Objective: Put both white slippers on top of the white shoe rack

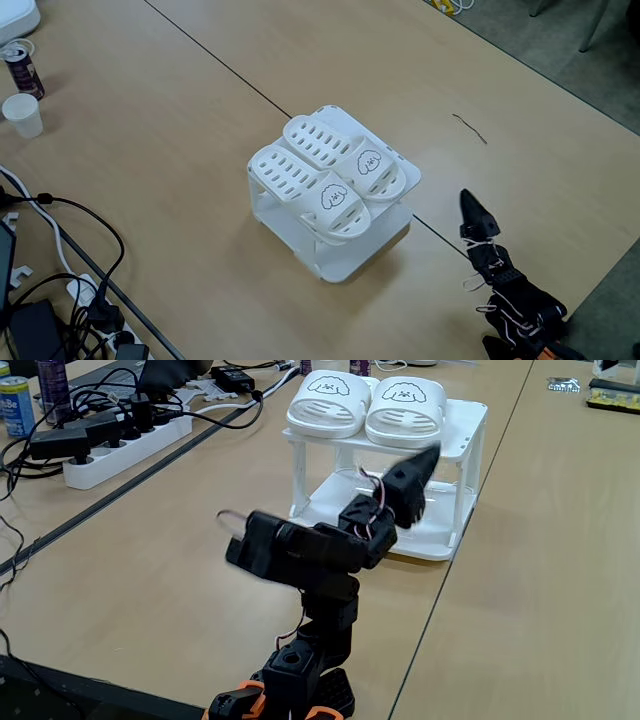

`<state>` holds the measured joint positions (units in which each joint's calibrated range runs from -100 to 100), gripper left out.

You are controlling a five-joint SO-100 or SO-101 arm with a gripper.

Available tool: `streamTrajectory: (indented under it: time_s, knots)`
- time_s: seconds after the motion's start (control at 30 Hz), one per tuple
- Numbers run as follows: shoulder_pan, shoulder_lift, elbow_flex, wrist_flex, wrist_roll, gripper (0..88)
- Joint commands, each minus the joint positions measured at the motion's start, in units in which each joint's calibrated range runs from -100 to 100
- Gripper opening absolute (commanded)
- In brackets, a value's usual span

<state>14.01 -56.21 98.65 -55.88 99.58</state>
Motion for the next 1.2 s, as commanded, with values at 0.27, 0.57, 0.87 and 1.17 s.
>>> streamTrajectory:
  time_s: [0.27,0.57,0.87,1.17]
  knots:
    - [-0.4,-40.9,1.2,-2.9,0.4,0.8]
    - [-2.9,-42.9,1.2,-17.4,0.4,0.8]
    - [-9.7,-43.0,1.2,-44.1,0.4,0.8]
    - [-20.5,-42.9,1.2,-43.7,0.4,0.8]
